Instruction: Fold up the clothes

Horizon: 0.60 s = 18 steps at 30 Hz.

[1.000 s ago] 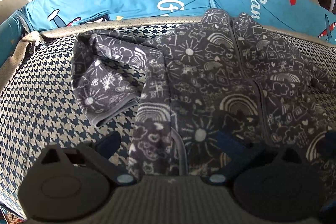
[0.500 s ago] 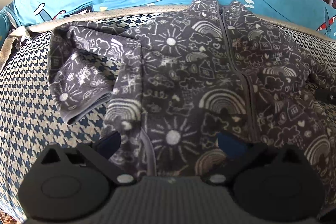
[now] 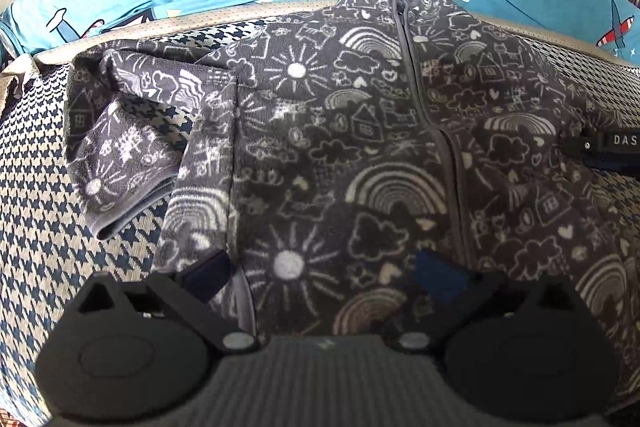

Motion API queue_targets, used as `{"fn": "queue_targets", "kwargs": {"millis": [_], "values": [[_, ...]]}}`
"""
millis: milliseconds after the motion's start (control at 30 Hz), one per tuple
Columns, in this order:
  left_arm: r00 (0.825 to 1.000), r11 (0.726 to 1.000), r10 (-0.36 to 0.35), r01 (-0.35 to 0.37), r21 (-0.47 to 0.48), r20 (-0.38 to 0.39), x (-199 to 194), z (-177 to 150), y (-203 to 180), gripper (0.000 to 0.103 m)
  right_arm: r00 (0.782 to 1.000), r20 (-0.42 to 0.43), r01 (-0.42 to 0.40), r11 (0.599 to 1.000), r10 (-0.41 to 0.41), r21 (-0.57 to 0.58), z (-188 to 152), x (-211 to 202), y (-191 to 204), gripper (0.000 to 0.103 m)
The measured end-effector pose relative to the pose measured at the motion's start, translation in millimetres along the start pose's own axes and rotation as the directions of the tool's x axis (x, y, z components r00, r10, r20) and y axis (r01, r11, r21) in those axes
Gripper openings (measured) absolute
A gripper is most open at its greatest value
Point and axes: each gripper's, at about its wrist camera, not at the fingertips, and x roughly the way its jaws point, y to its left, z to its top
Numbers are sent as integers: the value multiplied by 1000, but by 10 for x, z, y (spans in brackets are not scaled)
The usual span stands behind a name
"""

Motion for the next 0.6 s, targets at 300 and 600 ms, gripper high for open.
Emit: {"fn": "queue_targets", "kwargs": {"millis": [300, 600], "values": [[1000, 1000, 17, -16, 12, -14, 71, -5, -42, 103, 1000, 0, 24, 999, -24, 31, 53, 180, -69, 6], [1000, 999, 28, -28, 22, -10, 110, -11, -49, 103, 991, 77, 101, 990, -109, 100, 151, 93, -178, 3]]}}
